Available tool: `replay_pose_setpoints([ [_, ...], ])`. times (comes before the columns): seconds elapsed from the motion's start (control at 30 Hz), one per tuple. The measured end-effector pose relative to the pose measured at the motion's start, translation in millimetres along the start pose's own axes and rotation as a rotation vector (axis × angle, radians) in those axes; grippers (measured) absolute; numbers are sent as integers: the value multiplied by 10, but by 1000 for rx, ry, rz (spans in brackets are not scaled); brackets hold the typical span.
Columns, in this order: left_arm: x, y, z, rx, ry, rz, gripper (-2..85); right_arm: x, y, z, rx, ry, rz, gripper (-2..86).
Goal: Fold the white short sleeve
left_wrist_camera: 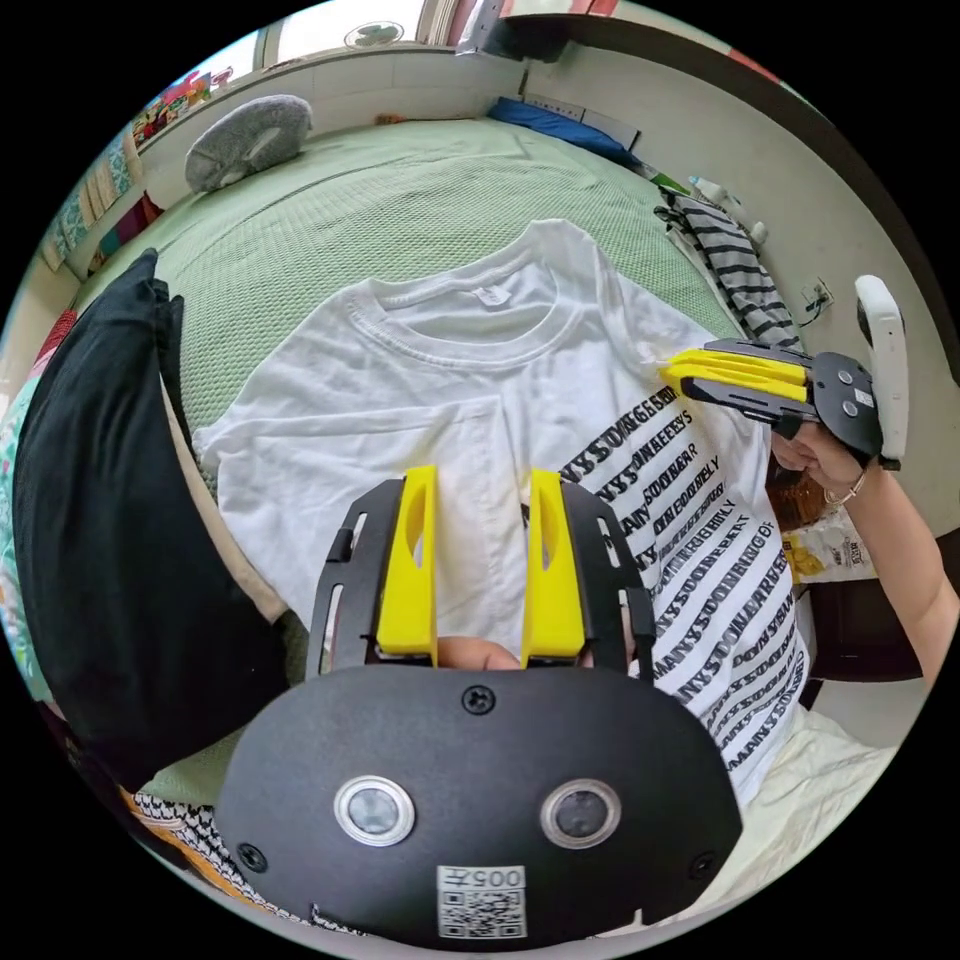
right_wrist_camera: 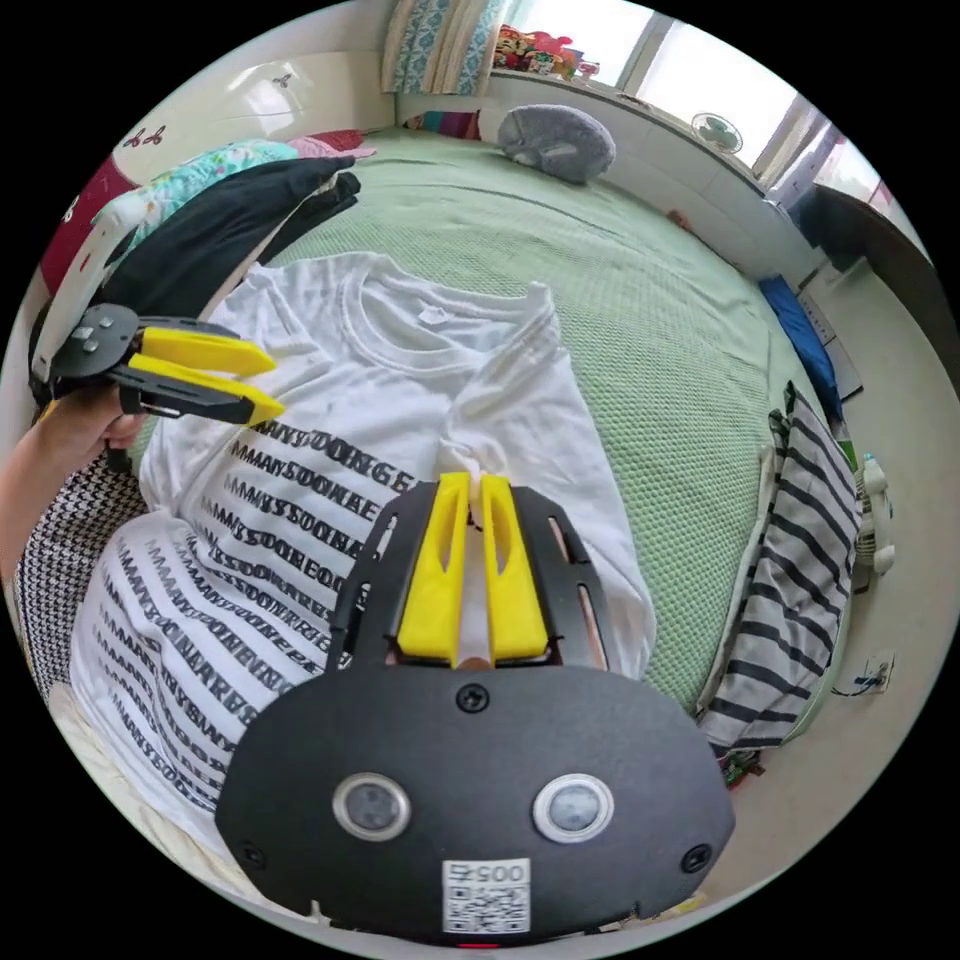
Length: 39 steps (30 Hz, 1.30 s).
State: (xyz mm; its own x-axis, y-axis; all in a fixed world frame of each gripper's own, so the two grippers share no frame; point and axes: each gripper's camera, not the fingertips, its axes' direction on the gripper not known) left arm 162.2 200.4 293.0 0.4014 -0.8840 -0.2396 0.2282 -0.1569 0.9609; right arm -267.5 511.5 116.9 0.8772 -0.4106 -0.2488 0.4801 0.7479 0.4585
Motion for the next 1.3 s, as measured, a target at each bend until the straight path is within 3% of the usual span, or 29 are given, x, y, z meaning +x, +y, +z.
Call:
replay_pose_setpoints([
  [0.23,-41,-15,183,3,28,-16,122,836,-366,-412,96,118,116,-15],
  [0.4,54,-55,334,-12,-21,-10,121,1906,-537,-327,-15,161,472,-7],
  [0.47,68,-66,380,-16,-24,-10,122,2002,-470,-350,0,143,515,1],
  [0.53,65,-68,427,-16,-17,-21,122,1900,-374,-397,51,31,471,24],
  [0.6,70,-61,496,-10,-13,-34,122,1511,-222,-403,71,-72,282,77],
  [0.87,290,-48,682,-3,-124,-13,122,568,65,-61,-18,5,32,86],
  [1.1,295,-2,762,19,-105,-37,122,825,11,51,-49,-2,137,-6],
  [1.3,326,-17,799,3,-113,-42,122,1477,95,-331,18,20,268,-16],
])
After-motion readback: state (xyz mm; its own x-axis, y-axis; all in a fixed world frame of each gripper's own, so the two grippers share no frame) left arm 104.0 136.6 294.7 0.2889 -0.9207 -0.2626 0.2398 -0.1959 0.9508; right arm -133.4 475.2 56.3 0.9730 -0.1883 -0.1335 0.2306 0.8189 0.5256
